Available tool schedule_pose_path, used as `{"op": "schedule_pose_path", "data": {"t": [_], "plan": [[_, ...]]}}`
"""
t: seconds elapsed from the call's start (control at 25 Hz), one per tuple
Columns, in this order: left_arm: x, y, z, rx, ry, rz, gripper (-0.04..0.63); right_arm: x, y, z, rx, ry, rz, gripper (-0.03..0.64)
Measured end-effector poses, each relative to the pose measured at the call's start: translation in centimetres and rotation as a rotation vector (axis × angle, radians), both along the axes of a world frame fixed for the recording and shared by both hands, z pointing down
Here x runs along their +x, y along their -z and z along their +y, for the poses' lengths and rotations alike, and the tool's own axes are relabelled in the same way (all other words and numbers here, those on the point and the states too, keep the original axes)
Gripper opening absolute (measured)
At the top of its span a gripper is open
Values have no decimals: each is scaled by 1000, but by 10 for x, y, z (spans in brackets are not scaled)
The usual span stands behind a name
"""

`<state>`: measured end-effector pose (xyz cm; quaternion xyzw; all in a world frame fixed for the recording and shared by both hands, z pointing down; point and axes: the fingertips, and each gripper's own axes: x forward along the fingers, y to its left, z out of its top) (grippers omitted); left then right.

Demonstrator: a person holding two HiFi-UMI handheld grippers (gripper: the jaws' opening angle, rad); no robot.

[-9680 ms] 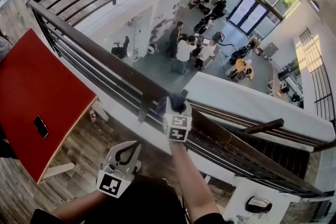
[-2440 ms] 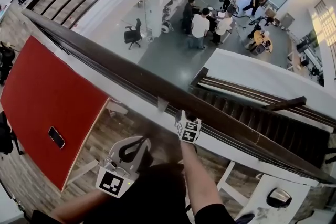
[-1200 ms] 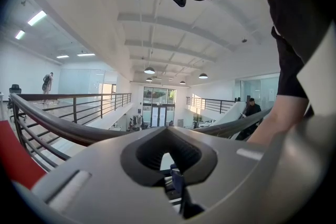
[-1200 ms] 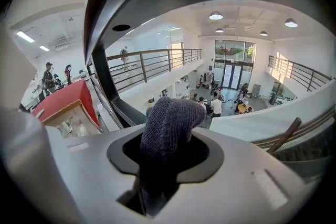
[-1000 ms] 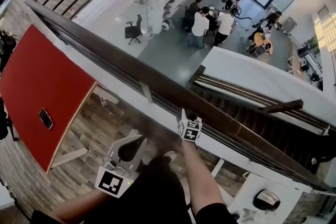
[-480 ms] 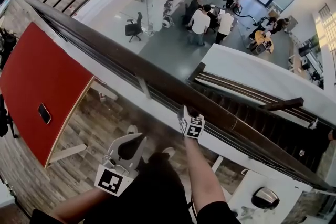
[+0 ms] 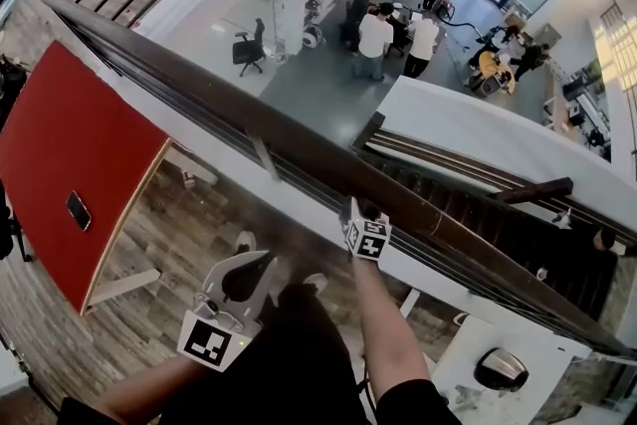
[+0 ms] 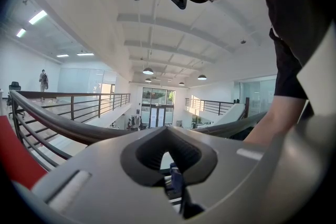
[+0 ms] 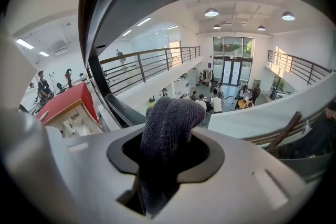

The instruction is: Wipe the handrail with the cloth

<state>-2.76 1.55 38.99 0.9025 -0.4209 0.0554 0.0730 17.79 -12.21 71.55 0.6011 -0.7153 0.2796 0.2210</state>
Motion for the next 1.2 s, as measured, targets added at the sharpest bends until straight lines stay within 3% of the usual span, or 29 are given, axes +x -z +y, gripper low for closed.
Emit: {"op": "schedule_pose_path", "data": {"t": [0.36, 1.2], "plan": [[14, 4, 7, 29, -22, -28, -2, 14, 1, 7, 9, -27, -15, 143], [52, 1, 18, 20, -99, 11, -2, 80, -3, 42, -2, -105, 2, 146]]}}
